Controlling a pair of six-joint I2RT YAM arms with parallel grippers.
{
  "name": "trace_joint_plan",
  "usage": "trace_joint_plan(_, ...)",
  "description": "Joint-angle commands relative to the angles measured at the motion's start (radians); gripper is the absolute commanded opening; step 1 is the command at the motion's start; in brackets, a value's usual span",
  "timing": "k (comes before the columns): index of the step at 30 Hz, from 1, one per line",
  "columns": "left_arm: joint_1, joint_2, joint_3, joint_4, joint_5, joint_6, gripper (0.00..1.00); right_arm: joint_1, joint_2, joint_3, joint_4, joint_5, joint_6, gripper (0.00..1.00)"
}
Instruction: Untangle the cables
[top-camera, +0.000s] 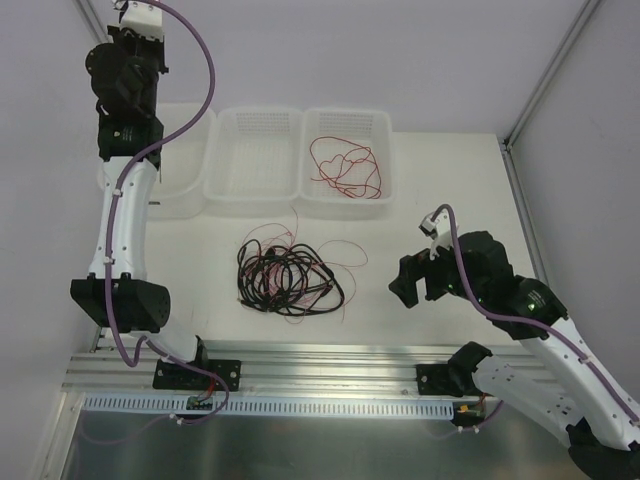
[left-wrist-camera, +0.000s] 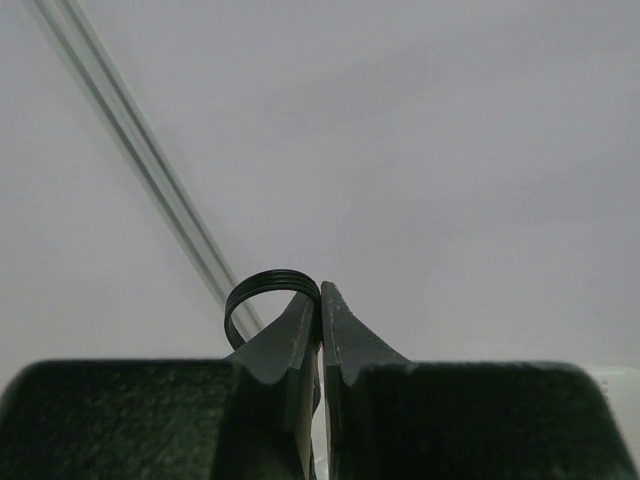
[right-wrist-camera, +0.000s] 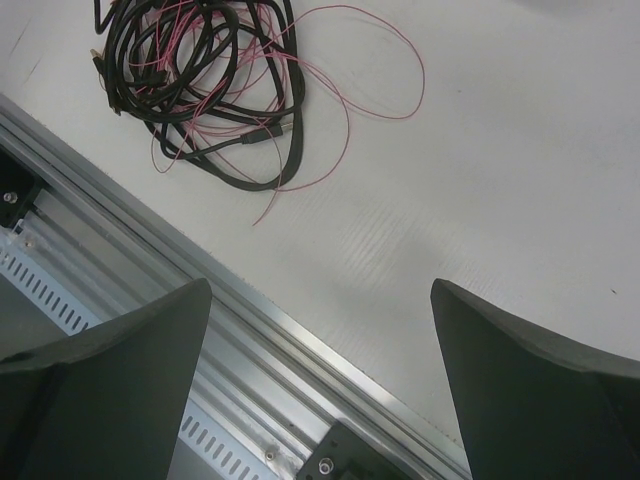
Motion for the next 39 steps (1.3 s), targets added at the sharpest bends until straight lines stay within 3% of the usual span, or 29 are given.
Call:
trace_joint_plan(1, -0.002, -0.042, -0.034, 0.071, 0.015, -0.051, 0.02, 0.003, -0.002, -0.006, 0.047, -0.029, -0.017, 0.97)
trace_joint_plan(8, -0.004, -0.06, -0.146, 0.074, -0.148, -0.082, 0.01, 0.005, -0.013, -0.015, 0.044, -0.045, -0.014, 0.97)
trace_joint_plan(16, -0.042, -0.108, -0.394, 0.353, -0.155, 0.063, 0.02, 0.003, -0.024, -0.026, 0.037, -0.04, -0.011, 0.97)
trace_joint_plan(23, -0.091, -0.062, -0.442, 0.417, -0.223, 0.174, 0.04, 0.003, -0.013, -0.033, 0.043, -0.051, -0.011, 0.97)
trace_joint_plan(26, -0.089, -0.022, -0.438, 0.442, -0.295, 0.177, 0.04, 0.003, -0.018, -0.035, 0.037, -0.046, -0.012, 0.97)
trace_joint_plan(39, -0.056, 0.144, -0.438, 0.451, -0.359, 0.162, 0.09, 0.003, -0.019, -0.049, 0.032, -0.046, -0.018, 0.97)
